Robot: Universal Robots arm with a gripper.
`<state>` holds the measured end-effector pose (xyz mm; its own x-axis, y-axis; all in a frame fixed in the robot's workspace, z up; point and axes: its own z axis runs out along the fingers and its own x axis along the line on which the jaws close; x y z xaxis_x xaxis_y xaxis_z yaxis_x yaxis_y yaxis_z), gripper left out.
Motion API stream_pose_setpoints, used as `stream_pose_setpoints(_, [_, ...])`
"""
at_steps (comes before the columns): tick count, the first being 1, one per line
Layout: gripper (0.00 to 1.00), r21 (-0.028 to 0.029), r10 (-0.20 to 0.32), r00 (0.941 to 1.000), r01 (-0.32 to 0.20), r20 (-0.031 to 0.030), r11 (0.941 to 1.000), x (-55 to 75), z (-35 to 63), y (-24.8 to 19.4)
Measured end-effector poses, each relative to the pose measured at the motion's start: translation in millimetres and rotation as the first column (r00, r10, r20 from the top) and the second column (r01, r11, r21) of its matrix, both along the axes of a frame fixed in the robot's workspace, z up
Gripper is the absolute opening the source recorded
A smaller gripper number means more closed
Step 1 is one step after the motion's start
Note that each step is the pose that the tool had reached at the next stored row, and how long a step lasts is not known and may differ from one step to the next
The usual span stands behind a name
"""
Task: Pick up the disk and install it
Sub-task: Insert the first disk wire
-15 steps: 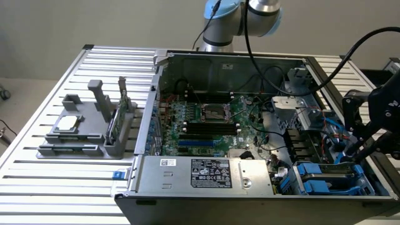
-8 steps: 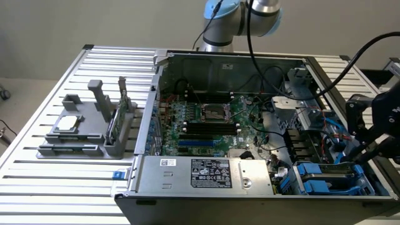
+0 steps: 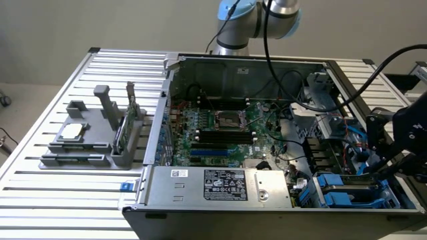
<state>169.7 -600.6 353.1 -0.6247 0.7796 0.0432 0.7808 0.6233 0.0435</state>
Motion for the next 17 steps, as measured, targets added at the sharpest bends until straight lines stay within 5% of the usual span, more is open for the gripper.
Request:
stream_pose_setpoints(5, [0.22, 0.0130, -0.038, 0.9993, 0.038, -0.0003, 0.9992, 0.8, -4.6, -0.2])
stream_pose_setpoints(13, [0.22, 0.0263, -0.066, 0.9978, 0.066, -0.0010, 0.9974, 3.3, -6.0, -0.8])
stream_pose_setpoints(17, [0.22, 0.0406, -0.072, 0.9974, 0.072, -0.0022, 0.9966, 4.1, -6.0, -1.3])
